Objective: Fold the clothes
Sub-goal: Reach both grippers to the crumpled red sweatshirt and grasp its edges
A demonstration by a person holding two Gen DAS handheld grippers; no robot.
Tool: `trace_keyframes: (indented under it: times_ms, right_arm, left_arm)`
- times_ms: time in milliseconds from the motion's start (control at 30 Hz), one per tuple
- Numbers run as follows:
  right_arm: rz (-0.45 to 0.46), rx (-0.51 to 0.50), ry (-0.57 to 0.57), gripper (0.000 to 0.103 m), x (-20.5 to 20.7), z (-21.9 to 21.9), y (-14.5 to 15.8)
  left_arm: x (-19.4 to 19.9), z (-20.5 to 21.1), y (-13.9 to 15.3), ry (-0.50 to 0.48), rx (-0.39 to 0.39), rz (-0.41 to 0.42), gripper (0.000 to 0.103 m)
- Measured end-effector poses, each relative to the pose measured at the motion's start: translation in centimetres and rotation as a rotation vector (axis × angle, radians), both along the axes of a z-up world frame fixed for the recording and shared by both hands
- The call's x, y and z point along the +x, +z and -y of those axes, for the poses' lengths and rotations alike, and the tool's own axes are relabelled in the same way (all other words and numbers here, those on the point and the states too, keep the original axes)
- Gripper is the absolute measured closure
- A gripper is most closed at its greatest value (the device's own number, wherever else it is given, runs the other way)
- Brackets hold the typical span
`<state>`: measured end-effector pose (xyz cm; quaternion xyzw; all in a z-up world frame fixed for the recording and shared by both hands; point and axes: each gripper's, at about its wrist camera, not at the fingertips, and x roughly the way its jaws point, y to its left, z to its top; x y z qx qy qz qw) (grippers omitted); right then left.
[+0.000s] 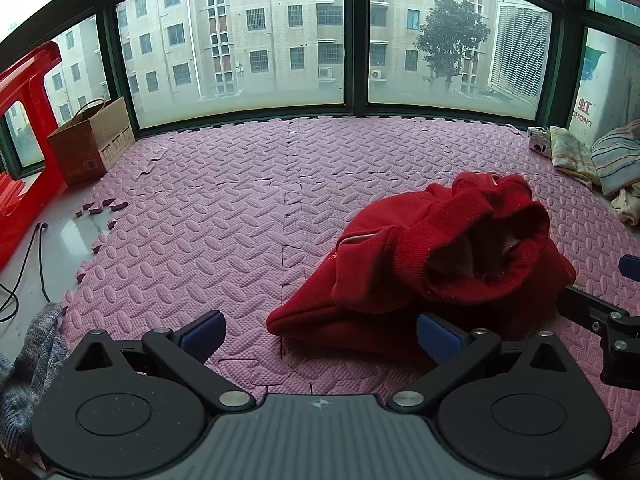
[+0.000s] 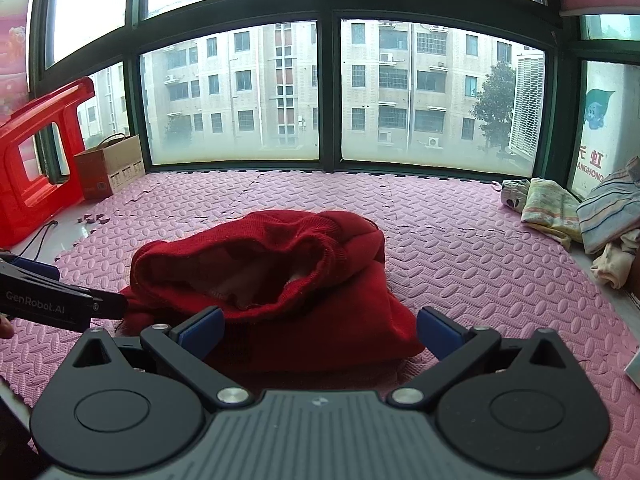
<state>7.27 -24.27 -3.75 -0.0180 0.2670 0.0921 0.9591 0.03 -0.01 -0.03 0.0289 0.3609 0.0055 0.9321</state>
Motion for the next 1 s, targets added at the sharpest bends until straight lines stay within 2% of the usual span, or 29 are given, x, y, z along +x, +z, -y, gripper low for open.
trace_keyframes:
  times_ms: [167,233,467,700,833,1000]
  right_arm:
    - [-0.008,-0.020,0.011,0.000,-0.3,-1.1,-0.2]
    - [-0.001,0.016,0.024,0.000,-0.9,-0.4,-0.2]
    - [-0.044,0.033,0.043,0.000,-0.6,-0.6,-0.4]
    - [-0.067,0.049,0.050,0.000,-0.4,-0.5,-0.6]
    - [-0.084,0.054,0.053,0.000,-0.3,-0.7,-0.9]
    - [-0.102,0.055,0.064,0.000,0.0,-0.7,-1.0]
  left_arm:
    - [-0.4,0.2,-0.5,0.005,-0.005,-0.009,0.000]
    - [-1.1,0.7,-0.4,-0.004,-0.006,-0.018,0.000]
    - [-1.1,0.8,-0.6,-0.029,-0.042,-0.072,0.000]
    - [-1.3,1.1,-0.4,-0.017,-0.033,-0.041,0.000]
    - [-1.1,0.9,-0.3,-0.009,-0.062,-0.050,0.000]
    - [-0.9,1.1,-0.3,-0.022,-0.055,-0.060,0.000]
